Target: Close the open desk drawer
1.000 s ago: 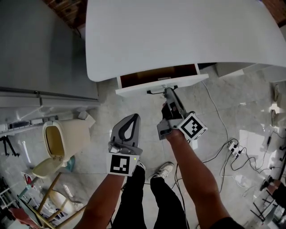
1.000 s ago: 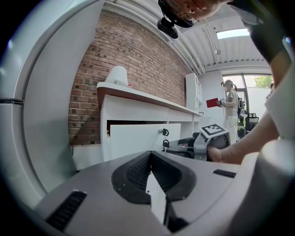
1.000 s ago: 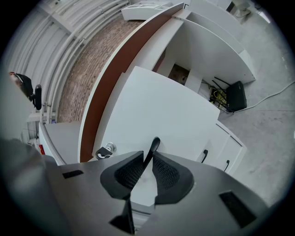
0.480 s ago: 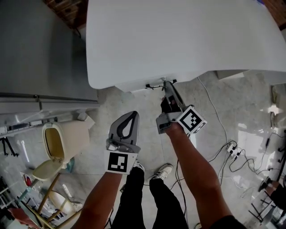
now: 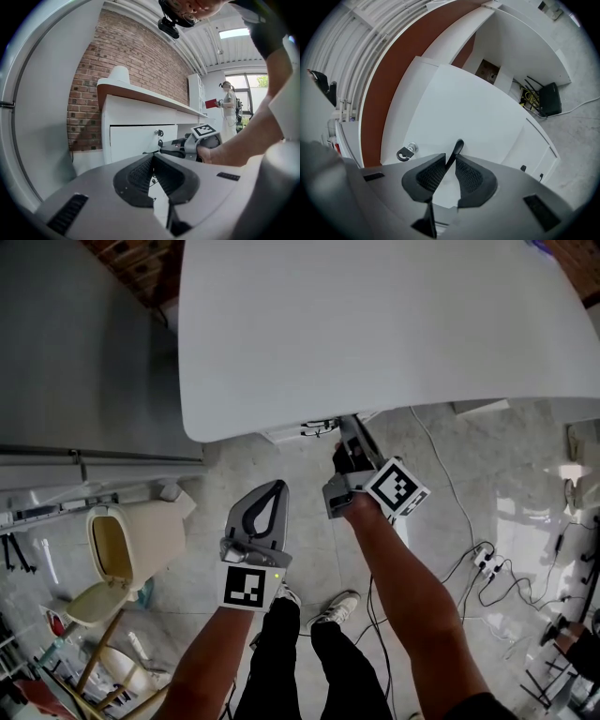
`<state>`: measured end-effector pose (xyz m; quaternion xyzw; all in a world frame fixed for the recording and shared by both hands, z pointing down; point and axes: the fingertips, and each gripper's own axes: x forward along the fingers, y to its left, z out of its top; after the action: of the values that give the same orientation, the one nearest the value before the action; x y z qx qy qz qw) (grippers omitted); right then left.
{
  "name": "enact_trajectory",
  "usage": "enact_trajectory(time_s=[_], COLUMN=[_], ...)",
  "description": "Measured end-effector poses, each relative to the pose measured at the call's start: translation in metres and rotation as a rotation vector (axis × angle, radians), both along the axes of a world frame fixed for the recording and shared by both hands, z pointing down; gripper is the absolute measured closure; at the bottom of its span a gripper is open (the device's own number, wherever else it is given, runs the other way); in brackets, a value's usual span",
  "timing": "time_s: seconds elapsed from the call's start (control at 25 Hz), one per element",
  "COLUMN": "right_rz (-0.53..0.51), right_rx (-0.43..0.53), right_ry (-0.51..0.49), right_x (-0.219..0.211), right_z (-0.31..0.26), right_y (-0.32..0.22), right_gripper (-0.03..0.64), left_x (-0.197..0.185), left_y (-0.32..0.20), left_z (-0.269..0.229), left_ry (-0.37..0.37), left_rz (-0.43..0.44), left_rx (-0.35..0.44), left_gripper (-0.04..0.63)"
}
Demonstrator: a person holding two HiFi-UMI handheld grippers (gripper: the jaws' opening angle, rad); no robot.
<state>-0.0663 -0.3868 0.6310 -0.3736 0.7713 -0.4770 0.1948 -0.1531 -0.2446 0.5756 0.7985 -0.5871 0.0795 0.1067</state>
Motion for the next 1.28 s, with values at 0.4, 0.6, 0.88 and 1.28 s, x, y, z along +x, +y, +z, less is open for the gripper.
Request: enact_trajectory(time_s=[0.4,0.6,0.88,1.28], right_rz=[0.001,0.011,0.041,0.029], right_rx=[-0.011,-0.023,-0.033,-0.084], right_ry=[0.003,-0.001,0.017,-0.001], right_x=[-0.005,-0.006,-0.004,-0.003], right_z=[0.001,0.002,0.003,0.007], right_y=[-0.016,-0.018,-0.017,-0.008], right_gripper=[0.543,0.543,0.538,0.538], left_x=[-0.009,-0.013,-0.012,-0.010], left_y=[0.005,0.009,0.011,0.024], left_z=[0.001,-0.001,-0.008,-0.017], left_ry=[-0.037,-0.037,-0.033,-0.010], left_rz=[0.008,0.003,0.005,0.008], left_rx=[0.000,0.003,0.019,0.014], left_gripper=[0.589,0.589,0.589,0.589])
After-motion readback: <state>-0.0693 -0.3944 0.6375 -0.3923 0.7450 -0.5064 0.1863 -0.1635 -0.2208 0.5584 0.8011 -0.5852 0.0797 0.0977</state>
